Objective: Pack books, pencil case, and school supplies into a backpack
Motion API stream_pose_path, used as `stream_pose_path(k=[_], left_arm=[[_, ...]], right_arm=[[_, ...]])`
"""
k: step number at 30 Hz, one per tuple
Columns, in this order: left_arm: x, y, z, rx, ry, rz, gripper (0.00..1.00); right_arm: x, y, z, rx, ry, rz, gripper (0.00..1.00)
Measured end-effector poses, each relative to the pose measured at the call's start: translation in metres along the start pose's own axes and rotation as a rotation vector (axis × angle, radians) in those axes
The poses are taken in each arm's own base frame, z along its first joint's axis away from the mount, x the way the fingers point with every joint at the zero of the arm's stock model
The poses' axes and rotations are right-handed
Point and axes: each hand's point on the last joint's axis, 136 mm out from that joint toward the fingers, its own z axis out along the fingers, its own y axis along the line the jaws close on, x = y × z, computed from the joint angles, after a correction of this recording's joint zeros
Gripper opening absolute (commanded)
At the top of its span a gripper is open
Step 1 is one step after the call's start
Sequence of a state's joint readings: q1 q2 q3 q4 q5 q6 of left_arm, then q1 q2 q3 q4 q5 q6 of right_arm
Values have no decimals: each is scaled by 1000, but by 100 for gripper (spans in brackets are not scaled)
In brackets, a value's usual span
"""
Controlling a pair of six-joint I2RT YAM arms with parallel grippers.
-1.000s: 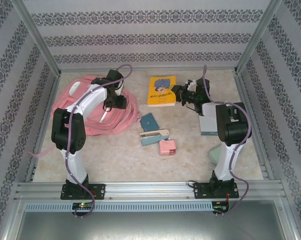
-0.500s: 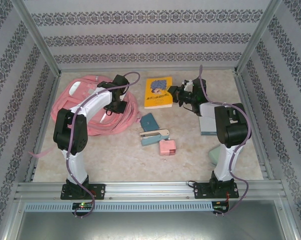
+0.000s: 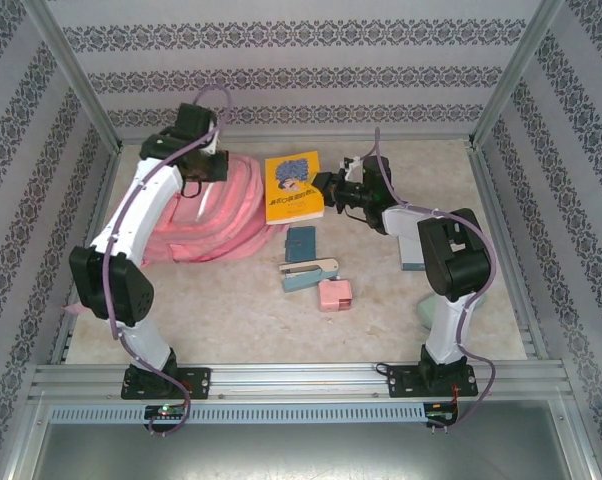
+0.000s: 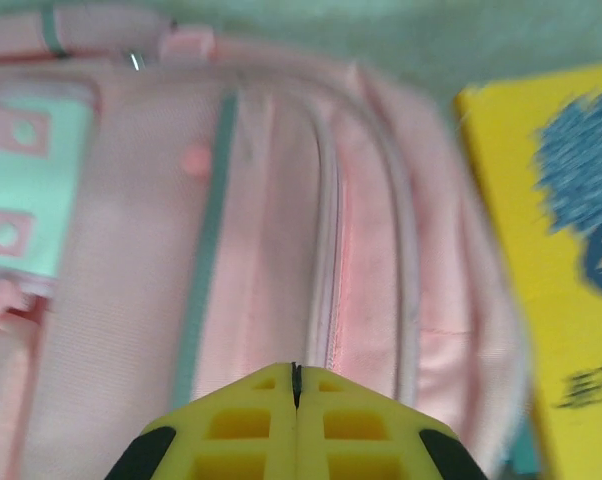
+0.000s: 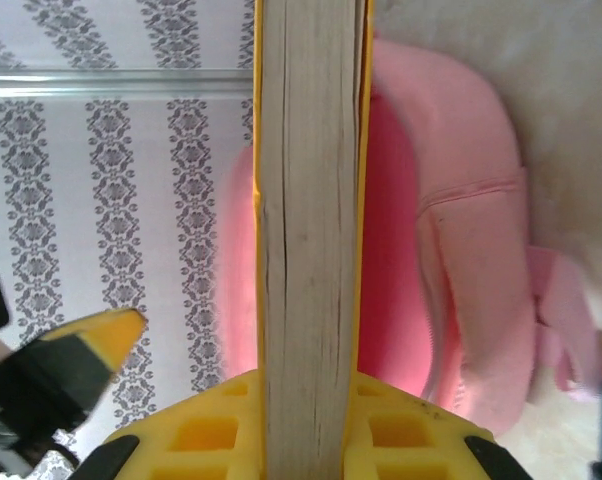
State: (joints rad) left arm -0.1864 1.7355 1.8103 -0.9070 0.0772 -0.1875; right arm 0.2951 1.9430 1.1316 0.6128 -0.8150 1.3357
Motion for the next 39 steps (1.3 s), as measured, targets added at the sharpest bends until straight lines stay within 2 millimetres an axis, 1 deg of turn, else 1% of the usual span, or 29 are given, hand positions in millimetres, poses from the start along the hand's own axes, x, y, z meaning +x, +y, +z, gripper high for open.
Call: stream_pose_path(k=[3, 5, 7, 8, 10, 11, 12, 14, 16, 18, 21, 24, 27, 31, 34, 36, 39], left_arm=[[-20, 0, -23, 62, -73, -55, 0], [-27, 3, -32, 93, -101, -87, 0], [-31, 6, -36, 110, -111, -105, 0], [-32, 6, -37, 115, -113, -108, 6], [-34, 5, -37, 129, -108, -110, 26], [-33, 3, -34, 136, -100, -106, 32], [-31, 2, -31, 143, -88, -106, 34], [-25, 0, -22, 150, -56, -101, 38], [-13, -1, -6, 146, -8, -95, 41], [5, -4, 14, 135, 60, -80, 43], [30, -14, 41, 119, 151, -43, 45], [53, -25, 66, 81, 233, 24, 46], [70, -35, 86, 36, 282, 99, 47], [90, -39, 109, -35, 339, 184, 47], [102, -31, 122, -104, 378, 230, 47], [107, -21, 129, -159, 398, 251, 47], [111, -13, 135, -211, 412, 273, 47]], right_arm=[[6, 9, 14, -16, 12, -25, 0], [9, 12, 24, -23, 17, -36, 0], [13, 13, 34, -28, 22, -46, 0], [15, 11, 39, -29, 24, -50, 0], [18, 7, 44, -23, 24, -48, 0], [20, 5, 45, -18, 24, -45, 0], [21, 1, 45, -12, 22, -41, 0], [17, -5, 41, -8, 8, -37, 0], [11, -15, 33, 9, -19, -23, 0], [3, -30, 18, 38, -56, 3, 0], [-7, -44, -4, 71, -109, 29, 0], [-17, -48, -26, 84, -156, 36, 0], [-22, -44, -39, 79, -187, 25, 0], [-20, -40, -43, 76, -194, 18, 0], [-20, -40, -43, 76, -193, 18, 0], [-20, -41, -43, 76, -194, 18, 0], [-20, -41, -43, 77, -193, 18, 0]])
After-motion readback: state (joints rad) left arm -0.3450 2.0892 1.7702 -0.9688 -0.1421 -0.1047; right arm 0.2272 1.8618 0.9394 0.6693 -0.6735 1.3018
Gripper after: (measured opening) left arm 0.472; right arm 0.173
